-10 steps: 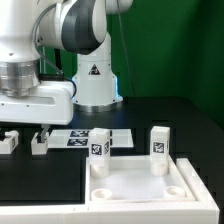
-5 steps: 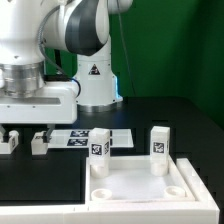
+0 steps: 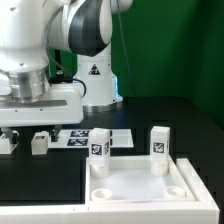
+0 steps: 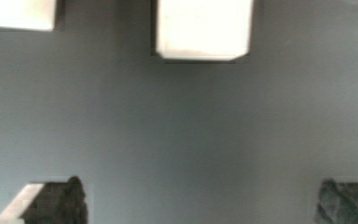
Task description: Assemble square table
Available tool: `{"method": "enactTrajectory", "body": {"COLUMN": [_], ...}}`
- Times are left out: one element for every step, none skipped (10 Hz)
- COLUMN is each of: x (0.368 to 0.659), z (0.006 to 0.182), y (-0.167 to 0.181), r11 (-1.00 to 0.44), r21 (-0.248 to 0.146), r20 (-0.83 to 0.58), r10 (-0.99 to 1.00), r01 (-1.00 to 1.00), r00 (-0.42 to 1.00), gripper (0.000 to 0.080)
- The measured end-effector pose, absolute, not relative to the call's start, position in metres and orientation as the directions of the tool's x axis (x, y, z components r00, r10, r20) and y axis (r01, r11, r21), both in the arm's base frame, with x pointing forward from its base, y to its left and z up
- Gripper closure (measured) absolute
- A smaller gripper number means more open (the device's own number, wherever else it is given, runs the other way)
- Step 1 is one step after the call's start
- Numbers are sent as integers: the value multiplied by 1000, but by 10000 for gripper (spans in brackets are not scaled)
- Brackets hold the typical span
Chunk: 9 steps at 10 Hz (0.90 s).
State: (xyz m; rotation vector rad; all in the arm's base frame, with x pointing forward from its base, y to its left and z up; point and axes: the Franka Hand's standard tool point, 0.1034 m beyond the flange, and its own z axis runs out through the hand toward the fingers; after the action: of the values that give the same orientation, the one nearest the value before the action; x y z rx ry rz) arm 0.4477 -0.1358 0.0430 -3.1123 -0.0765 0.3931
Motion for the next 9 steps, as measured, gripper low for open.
{"method": "enactTrajectory", "body": {"x": [447,446,443,445,442,439,439,437,438], "z": [42,40,37,32,33,33,29,30,30], "y": [-134,-131,-130,-136,-134,-135,-141,-142,-139], "r11": [-999,-998,-998,-998,-998,-999,-999,-999,-999], "r21": [-19,-29,-41,-40,-43,-39,-19,-19,-23], "r20": [-320,-370,-439,-481,-532,-586,-594,-596,-595], "r10": [47,55,57,52,54,54,38,35,39], "r01": [44,47,44,37,37,38,33,29,32], "r00": [946,927,897,875,845,809,803,802,802], "gripper": [150,150,150,150,150,150,150,150,150]}}
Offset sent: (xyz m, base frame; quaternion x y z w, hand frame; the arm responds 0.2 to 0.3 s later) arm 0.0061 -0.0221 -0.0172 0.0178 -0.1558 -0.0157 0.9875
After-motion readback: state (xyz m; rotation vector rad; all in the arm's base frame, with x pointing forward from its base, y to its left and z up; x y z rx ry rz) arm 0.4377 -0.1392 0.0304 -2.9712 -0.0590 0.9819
